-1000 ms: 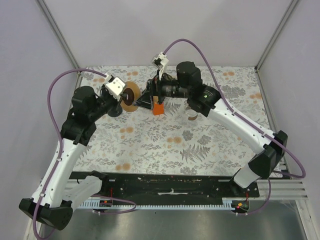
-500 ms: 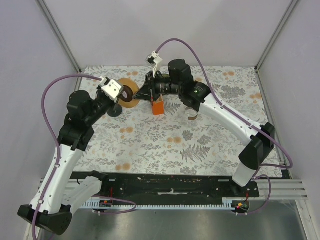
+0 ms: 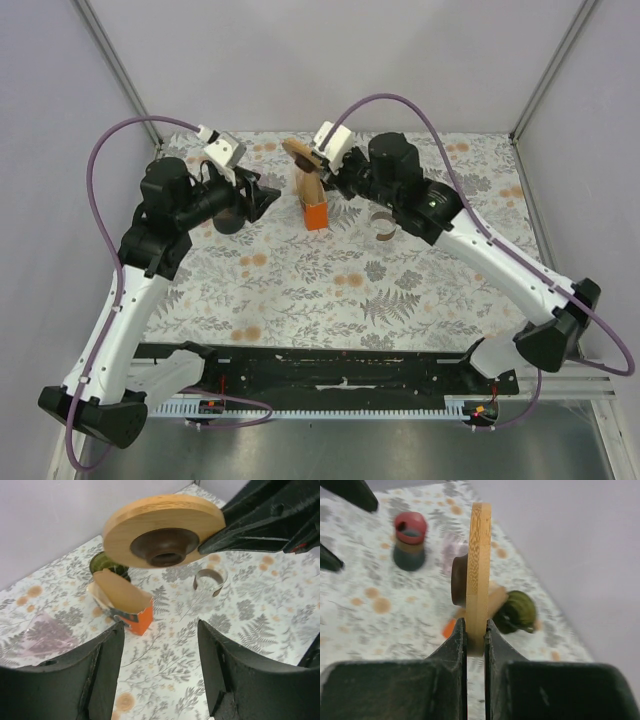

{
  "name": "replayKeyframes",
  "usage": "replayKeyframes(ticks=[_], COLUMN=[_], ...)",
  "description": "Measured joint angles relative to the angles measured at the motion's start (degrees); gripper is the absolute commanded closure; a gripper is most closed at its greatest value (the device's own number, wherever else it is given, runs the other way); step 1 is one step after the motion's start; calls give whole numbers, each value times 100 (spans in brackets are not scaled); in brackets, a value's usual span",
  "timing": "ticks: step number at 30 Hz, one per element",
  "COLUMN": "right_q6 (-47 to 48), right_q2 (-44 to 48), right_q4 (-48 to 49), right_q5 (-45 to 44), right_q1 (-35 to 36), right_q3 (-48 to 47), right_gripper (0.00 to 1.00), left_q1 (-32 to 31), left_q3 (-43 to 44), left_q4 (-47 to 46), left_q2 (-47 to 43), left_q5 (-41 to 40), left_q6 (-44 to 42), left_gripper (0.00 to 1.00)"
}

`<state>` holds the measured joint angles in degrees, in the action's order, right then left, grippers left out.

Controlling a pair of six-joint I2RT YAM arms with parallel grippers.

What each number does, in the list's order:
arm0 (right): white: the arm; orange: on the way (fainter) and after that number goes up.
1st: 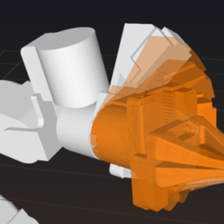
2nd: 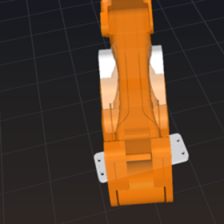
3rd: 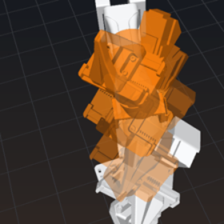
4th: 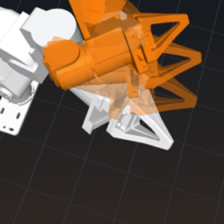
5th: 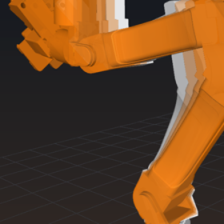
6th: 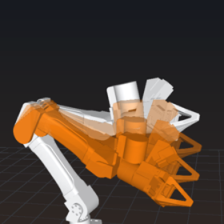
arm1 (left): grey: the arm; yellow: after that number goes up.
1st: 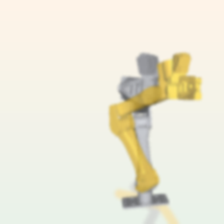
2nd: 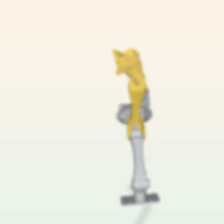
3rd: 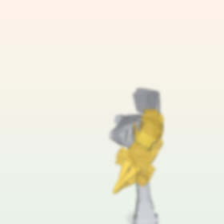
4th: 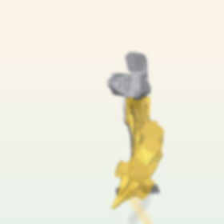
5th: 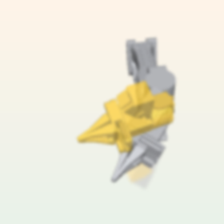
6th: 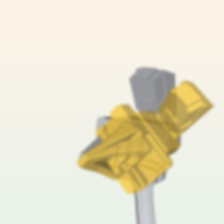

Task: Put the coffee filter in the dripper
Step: Adjust the dripper holder.

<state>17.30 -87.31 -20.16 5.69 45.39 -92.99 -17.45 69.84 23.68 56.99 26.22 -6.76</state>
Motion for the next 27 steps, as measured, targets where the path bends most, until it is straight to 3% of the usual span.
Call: replayKeyframes(ticks=[5, 10, 12, 17, 23, 24, 26, 27], right_q6=[2011, 4402, 5202, 6905, 8242, 8391, 8566, 8644], right_q2=[984, 1580, 1530, 1134, 704, 634, 535, 494], right_q4=[798, 2420, 3049, 4651, 6264, 6450, 6651, 6730], right_q5=[-824, -1222, -1360, -1635, -1674, -1676, -1663, -1652], right_q1=[68, 402, 520, 748, 973, 1005, 1051, 1080], right_q3=[1217, 2977, 3427, 3875, 3910, 3910, 3910, 3910], right_gripper=[100, 100, 100, 100, 100, 100, 100, 100], left_q1=[37, 122, 129, 131, 133, 133, 133, 133], left_q3=[621, 1506, 1853, 2483, 2441, 2424, 2378, 2352], left_q4=[197, 553, 826, 1340, 1569, 1567, 1574, 1569], left_q2=[415, 1029, 1294, 1930, 2028, 2028, 2028, 2028], left_q5=[199, 372, 446, 726, 979, 990, 992, 1005], left_q6=[793, 1569, 1845, 2371, 2660, 2671, 2691, 2715], left_gripper=[34, 35, 31, 17, 13, 16, 30, 45])
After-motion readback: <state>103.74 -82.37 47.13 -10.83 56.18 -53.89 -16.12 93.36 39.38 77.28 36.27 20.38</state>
